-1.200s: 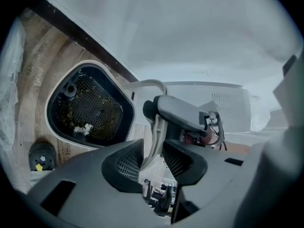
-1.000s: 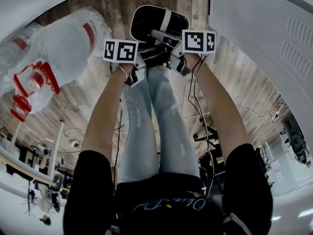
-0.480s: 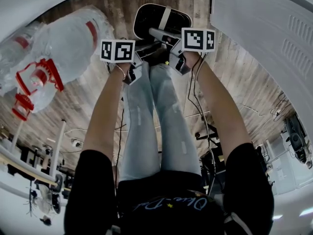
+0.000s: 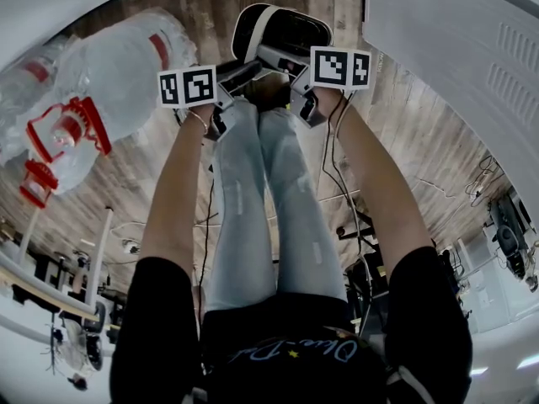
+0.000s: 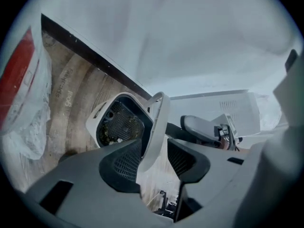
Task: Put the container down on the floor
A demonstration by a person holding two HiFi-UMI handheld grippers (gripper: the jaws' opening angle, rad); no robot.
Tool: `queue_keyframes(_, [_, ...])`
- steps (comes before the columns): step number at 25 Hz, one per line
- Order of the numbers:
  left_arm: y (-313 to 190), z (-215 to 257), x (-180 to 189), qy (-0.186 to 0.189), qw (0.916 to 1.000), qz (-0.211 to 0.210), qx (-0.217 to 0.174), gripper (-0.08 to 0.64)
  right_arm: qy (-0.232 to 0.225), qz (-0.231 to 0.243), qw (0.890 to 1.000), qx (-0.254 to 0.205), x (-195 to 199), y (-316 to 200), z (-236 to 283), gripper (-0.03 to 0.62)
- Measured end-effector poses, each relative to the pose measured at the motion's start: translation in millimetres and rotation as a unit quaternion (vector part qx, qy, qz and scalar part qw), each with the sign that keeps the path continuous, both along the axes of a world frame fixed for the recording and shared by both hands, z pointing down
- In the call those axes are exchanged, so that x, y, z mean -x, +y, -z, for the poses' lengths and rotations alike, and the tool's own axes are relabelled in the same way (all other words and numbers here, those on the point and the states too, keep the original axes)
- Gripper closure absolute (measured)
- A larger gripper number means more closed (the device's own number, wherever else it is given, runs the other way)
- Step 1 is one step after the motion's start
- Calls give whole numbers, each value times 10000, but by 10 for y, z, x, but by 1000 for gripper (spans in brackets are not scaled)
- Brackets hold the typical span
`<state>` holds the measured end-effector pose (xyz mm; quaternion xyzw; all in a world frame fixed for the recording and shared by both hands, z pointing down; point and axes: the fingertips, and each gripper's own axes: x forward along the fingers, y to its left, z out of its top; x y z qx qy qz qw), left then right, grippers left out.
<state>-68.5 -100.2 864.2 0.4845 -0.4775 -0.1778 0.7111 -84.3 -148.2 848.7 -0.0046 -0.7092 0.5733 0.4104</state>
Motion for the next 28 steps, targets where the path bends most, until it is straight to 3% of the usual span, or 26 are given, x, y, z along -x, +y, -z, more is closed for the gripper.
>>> queue_keyframes(6, [147,-257,218,-562,9980,-11,291,402,-101,104,9999,32,-28,54,-13,400])
queue_keyframes(12, [326,-524,441,-1272,9888,-51,781,402,152,-51,9998,-87,-266,4,-121,400])
queue_keyframes(18, [521,-491,511,-971,9903,288,952,402,202,-427,9988,-103,-312,-60,-51,400])
queue_keyframes(26, [500,-201,505,-1071,9899,276,884,442,95,-519,9979,-368,-279,-90,222,402])
queue_keyframes(28, [456,-95,499,-1144,9896,272,824,481,41,-514,9975,-482,-286,-90,318,454])
